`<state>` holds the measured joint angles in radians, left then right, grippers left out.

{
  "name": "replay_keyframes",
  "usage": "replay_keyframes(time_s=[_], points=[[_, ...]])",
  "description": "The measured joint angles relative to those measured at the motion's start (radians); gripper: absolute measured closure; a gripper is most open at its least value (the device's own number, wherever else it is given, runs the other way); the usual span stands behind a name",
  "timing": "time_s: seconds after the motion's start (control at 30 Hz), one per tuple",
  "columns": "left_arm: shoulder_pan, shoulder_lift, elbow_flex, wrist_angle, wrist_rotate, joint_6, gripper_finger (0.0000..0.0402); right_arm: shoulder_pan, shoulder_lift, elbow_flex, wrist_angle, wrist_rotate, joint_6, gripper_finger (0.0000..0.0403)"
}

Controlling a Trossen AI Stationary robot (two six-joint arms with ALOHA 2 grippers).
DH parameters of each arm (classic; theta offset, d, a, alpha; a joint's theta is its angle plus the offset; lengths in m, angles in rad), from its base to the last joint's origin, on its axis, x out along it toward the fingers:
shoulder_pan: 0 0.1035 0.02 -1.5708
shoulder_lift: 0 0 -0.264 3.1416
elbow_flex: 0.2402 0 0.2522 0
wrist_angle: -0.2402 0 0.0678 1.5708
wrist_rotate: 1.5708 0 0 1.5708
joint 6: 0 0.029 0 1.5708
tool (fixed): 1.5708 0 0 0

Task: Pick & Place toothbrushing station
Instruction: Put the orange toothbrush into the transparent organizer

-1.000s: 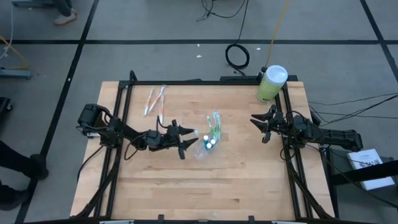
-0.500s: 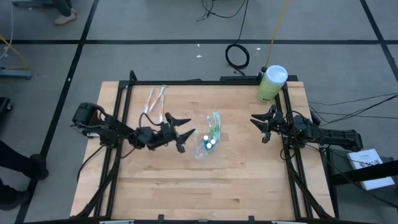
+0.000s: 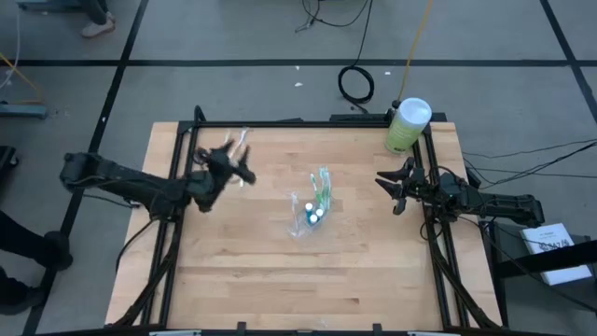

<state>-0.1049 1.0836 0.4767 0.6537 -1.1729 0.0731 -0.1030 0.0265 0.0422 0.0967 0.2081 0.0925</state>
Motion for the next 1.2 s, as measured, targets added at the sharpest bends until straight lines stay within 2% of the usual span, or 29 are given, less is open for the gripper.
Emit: replay_keyframes(time_s=[0.03, 0.1, 0.17, 0.27, 0.33, 0.43, 0.6, 0.77, 0.9, 1.2], points=[[0.022, -0.036, 0.0, -0.094, -0.03, -0.06, 0.016, 0.0, 0.0, 0.0, 0.0, 0.0, 0.0, 0.0305], [0.079, -0.103, 0.0, -0.262, -0.022, -0.202, 0.016, 0.0, 0.0, 0.0, 0.0, 0.0, 0.0, 0.0305], [0.149, -0.152, 0.0, -0.416, 0.072, -0.367, 0.016, 0.0, 0.0, 0.0, 0.0, 0.0, 0.0, 0.0305], [0.271, -0.177, 0.0, -0.604, 0.274, -0.574, 0.016, 0.0, 0.0, 0.0, 0.0, 0.0, 0.0, 0.0305], [0.35, -0.167, 0.0, -0.705, 0.375, -0.643, 0.016, 0.0, 0.0, 0.0, 0.0, 0.0, 0.0, 0.0305], [0.475, -0.134, 0.0, -0.799, 0.472, -0.698, 0.016, 0.0, 0.0, 0.0, 0.0, 0.0, 0.0, 0.0305], [0.702, -0.069, 0.035, -0.946, 0.669, -0.737, 0.0161, 0.0, 0.0, 0.001, 0.0, 0.0, 0.0, 0.0305], [0.857, 0.073, 0.123, -1.013, 0.739, -0.682, 0.0161, 0.0, 0.0, 0.001, 0.0, 0.0, 0.0, 0.0305], [0.909, 0.207, 0.2, -1.013, 0.827, -0.613, 0.0161, 0.0, 0.0, 0.001, 0.0, 0.0, 0.0, 0.0305], [0.967, 0.471, 0.352, -1.09, 0.859, -0.546, 0.0161, 0.0, 0.0, 0.001, 0.0, 0.0, 0.0, 0.0305]])
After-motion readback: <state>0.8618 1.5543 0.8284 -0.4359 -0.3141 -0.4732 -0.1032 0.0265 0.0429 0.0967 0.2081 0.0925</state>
